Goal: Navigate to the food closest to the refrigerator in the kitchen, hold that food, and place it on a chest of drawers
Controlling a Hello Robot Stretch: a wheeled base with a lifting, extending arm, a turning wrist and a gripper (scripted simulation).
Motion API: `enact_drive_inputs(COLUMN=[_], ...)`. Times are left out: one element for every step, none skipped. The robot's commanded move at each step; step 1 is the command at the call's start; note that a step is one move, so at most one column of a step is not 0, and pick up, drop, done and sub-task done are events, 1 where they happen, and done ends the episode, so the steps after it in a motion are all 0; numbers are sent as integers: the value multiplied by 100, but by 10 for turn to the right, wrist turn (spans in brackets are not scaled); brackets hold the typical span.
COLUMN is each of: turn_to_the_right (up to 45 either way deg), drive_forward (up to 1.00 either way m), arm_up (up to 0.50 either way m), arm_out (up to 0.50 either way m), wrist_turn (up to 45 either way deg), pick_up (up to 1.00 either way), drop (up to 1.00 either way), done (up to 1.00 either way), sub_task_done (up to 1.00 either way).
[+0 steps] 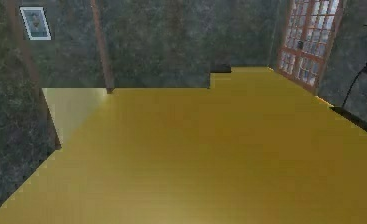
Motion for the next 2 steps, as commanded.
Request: enact_drive_inputs(turn_to_the_right=[450, 0], drive_forward=[0, 50], arm_up=[0, 0], arm_out=[0, 0], wrist_turn=[0, 0], pick_up=[0, 0], drop=[0, 0], done=[0, 0], sub_task_done=[0, 0])
